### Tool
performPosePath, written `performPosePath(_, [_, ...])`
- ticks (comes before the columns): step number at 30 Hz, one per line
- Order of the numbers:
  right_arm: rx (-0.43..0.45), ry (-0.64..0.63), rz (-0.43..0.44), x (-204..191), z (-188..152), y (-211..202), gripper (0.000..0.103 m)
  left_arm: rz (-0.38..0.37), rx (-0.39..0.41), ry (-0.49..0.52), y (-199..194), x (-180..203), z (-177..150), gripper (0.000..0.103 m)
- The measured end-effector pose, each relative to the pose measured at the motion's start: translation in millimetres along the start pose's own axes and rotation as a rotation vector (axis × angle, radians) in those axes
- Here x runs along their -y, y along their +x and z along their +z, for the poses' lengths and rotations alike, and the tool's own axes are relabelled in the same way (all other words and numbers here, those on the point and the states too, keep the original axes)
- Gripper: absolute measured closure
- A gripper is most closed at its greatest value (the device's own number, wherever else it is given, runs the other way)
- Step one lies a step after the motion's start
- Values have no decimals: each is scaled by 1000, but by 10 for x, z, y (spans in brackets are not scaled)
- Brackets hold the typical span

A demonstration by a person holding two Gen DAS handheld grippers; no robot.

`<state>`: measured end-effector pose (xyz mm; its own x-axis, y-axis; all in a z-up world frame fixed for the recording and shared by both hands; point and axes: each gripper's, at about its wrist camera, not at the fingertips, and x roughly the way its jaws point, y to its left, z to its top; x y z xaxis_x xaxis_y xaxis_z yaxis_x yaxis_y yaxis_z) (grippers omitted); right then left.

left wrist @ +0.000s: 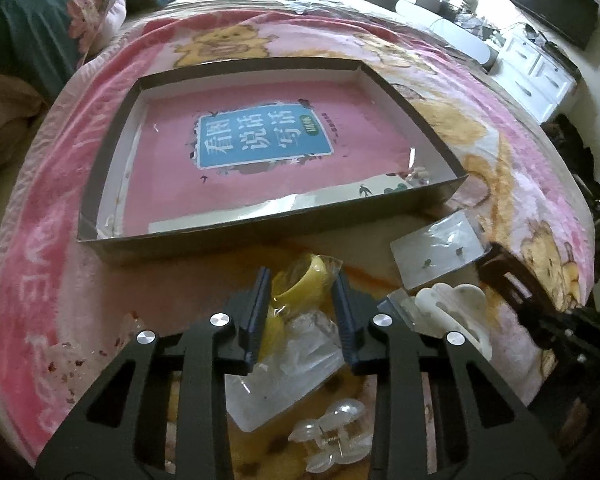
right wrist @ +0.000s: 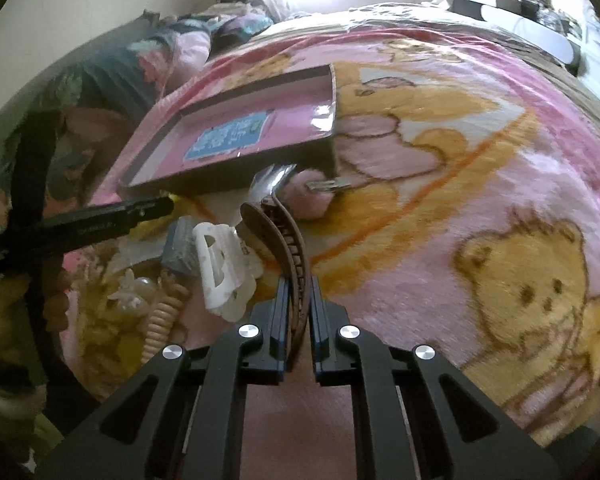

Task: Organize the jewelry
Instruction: 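Carry the bangles and brown clip over the open box with both tools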

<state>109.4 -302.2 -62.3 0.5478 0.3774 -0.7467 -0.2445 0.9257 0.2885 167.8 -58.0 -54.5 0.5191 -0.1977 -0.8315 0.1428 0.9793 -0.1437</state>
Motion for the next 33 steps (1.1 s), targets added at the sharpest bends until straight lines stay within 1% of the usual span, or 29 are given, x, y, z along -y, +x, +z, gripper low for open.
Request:
performPosePath(5, [44, 30, 2, 83, 49, -207, 95, -13, 24, -8, -121, -34, -10, 82])
performPosePath(9, [81, 29, 5, 90, 121, -351, 95, -22, 53, -23, -261, -85, 23, 82])
performPosePath(13, [113, 20, 15, 57, 252, -457, 95, -33, 88, -41, -425, -157, 109, 82])
performPosePath(17, [137, -4, 24, -35, 407, -489, 95, -27, 116, -57, -555, -243, 224, 82])
performPosePath(28, [187, -67, 78, -360, 879, -379, 95, 14, 188, -121, -771, -608, 590, 82])
performPosePath(33, [193, -81, 100, -459, 1068, -231, 95, 23, 200, -164, -778, -791, 755, 82])
